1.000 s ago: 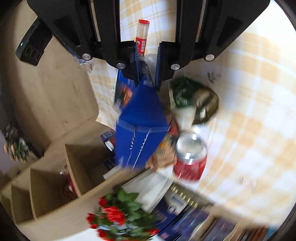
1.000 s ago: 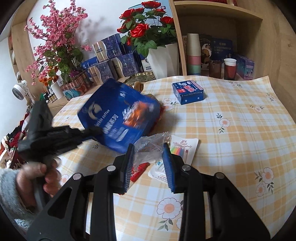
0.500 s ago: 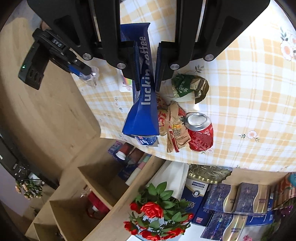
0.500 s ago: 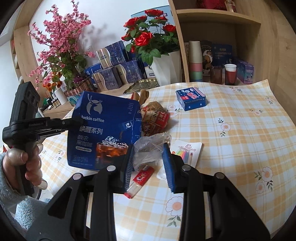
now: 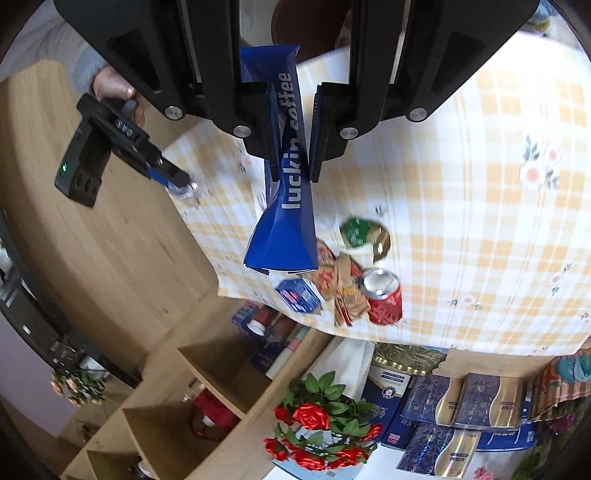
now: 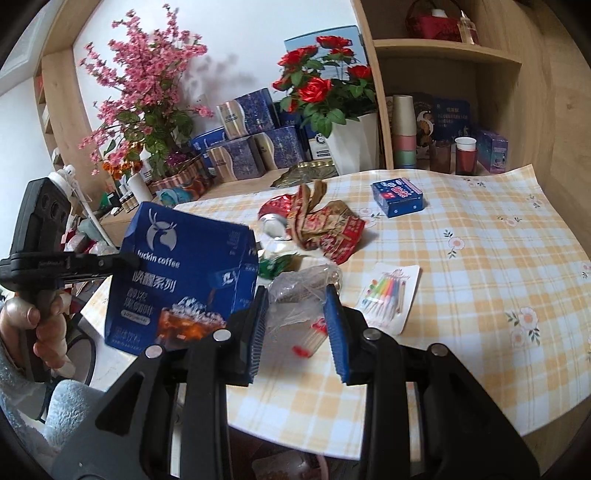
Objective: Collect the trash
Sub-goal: 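Grasp the blue Luckin coffee box with the left tool and lift it, then lower the coffee box and clear bag into the brown bin and open both tools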
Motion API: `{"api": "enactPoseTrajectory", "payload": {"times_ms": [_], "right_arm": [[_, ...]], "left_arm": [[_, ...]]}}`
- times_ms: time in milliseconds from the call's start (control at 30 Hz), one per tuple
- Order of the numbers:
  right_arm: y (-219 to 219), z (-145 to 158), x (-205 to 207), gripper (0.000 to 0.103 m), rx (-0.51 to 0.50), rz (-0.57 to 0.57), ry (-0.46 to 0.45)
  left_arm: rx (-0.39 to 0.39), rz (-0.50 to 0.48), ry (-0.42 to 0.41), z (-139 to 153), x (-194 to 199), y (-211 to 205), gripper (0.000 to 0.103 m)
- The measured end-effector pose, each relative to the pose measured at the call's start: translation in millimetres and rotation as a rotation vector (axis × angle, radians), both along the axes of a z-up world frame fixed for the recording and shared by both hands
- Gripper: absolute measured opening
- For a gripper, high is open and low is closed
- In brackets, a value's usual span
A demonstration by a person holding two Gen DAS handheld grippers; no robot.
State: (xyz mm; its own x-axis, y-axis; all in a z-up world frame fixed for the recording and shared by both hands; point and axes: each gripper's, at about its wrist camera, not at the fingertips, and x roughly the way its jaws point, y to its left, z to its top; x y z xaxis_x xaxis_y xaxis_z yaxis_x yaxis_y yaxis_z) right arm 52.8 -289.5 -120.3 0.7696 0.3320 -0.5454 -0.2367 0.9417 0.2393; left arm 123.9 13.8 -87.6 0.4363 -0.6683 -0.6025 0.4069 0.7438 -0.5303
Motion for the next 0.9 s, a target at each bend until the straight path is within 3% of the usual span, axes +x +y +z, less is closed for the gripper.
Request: {"api": "enactPoseTrajectory", "payload": {"times_ms": [200,367,533,667,900], "right_arm": [[21.6,-0.9,-41.5,0.033,-0.024,0.007,-0.01],[33.2,-9.3,-70.3,0.033,-0.026,0.017,-0.004],[36.8,-17.9,-86.0,0.033,-0.029,0.025,0.017],[36.6,-20.8,-97.5,0.033,-0.037,0.03,0.014],[32.0,-31.8,-105.4,0.033,-0.018,0.025,0.028]], "left_arm": [[0.013,-0.051,0.011,-7.5,-55.0,13.3,0.014],[0.051,-0.074,0.043,-29.8,-90.2,18.2,0.014],[0.114,-0.099,0.065,-56.9,-117.3,17.2,0.014],[0.198,-0.147,0.026,-77.1,-137.3,5.7,0.014],[0.315,-0.211,0.042,-123.3,-149.9,-18.9,0.014]]}}
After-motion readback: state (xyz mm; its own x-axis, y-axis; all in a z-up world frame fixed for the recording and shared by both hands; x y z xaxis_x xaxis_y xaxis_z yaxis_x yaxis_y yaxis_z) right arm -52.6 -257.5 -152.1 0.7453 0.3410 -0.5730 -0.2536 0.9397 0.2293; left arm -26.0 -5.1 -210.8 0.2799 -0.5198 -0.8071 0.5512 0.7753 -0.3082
